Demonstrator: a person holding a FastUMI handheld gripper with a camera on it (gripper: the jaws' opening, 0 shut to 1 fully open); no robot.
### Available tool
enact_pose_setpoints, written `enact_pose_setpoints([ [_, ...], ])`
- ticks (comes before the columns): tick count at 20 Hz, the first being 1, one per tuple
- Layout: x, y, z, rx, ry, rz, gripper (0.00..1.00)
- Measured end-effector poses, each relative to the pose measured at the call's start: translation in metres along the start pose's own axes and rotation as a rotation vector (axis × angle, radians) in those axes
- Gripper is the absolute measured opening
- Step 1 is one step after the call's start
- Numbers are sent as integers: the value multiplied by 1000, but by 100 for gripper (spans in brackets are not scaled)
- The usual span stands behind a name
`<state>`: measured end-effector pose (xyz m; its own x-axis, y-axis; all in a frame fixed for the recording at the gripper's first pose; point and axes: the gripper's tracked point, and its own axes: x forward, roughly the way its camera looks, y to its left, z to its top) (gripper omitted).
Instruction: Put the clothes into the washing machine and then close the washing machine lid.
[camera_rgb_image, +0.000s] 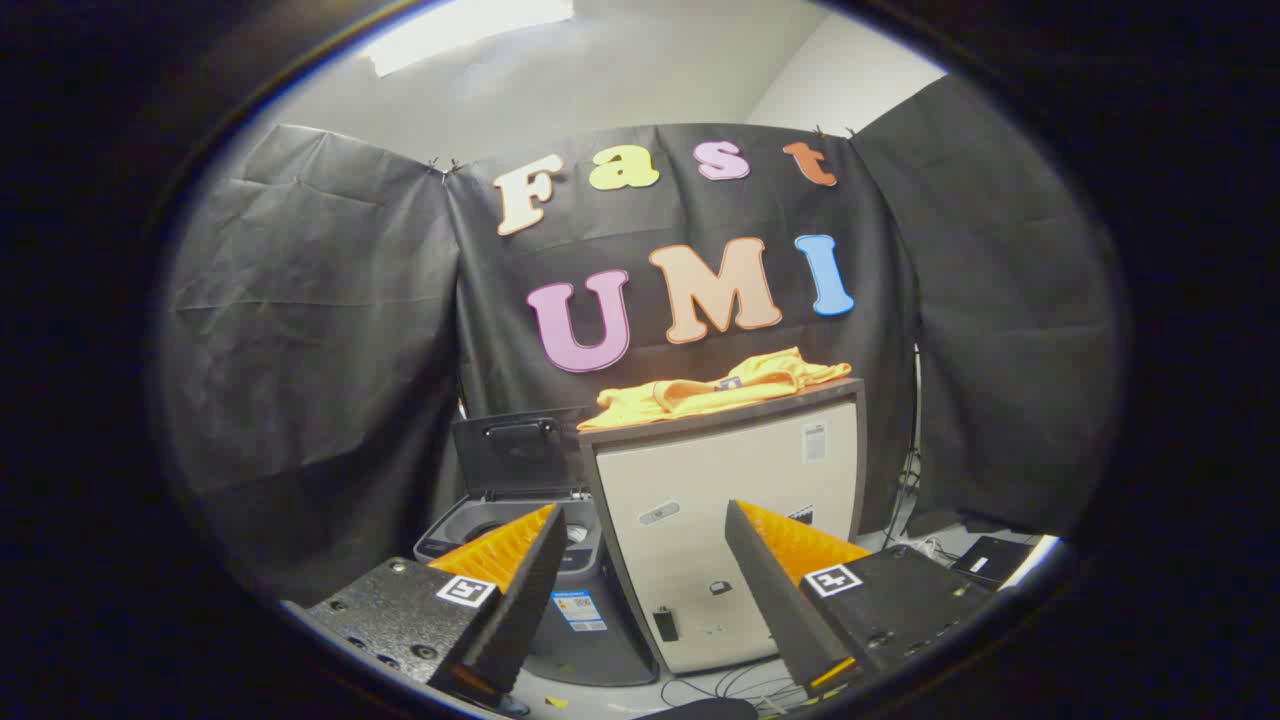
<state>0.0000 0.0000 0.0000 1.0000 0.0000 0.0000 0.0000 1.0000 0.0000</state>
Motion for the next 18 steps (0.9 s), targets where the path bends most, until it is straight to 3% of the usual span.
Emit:
enact_pose_setpoints([
  [18, 18, 13, 15, 7, -21, 26, 96],
])
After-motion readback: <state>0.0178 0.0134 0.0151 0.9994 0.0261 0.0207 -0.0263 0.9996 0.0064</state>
